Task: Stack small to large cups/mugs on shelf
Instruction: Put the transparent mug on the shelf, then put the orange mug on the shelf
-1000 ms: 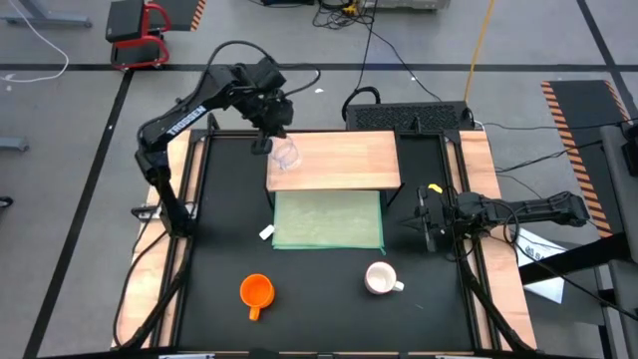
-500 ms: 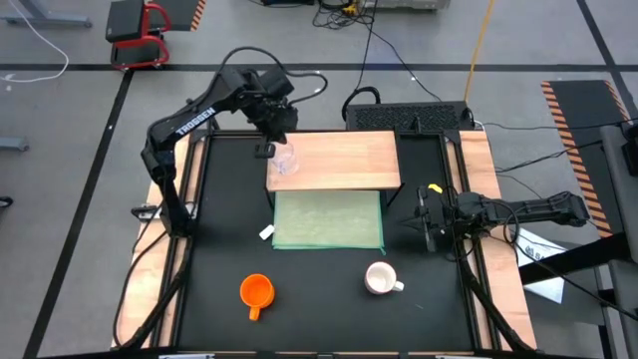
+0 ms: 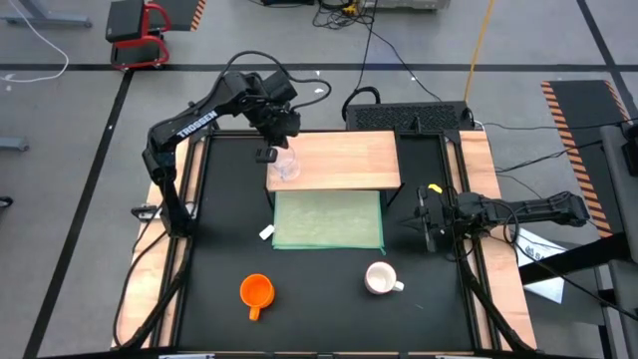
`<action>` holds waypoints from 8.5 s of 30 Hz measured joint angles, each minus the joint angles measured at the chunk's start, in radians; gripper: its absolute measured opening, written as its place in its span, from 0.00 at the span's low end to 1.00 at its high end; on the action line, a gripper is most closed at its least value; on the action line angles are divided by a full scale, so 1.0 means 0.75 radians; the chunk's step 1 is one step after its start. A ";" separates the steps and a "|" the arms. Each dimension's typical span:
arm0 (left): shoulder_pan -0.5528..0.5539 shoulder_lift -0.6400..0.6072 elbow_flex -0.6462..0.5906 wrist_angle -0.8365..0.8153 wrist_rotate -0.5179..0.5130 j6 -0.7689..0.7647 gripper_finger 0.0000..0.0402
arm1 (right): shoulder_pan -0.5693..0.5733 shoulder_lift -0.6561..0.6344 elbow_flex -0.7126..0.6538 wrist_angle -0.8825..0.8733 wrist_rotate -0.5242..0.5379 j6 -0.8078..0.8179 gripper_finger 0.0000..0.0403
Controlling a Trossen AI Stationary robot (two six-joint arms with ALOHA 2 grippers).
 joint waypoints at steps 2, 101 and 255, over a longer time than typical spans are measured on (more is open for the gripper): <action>0.000 0.000 0.000 -0.012 -0.007 -0.003 0.00 | 0.000 0.000 0.000 0.000 0.000 0.001 0.00; -0.122 -0.149 0.242 -0.109 -0.079 -0.136 0.01 | 0.000 0.000 0.000 0.012 0.000 0.011 0.00; -1.535 -0.661 -1.190 0.839 -0.442 -1.420 0.00 | 0.000 0.000 0.000 0.015 0.000 0.031 0.00</action>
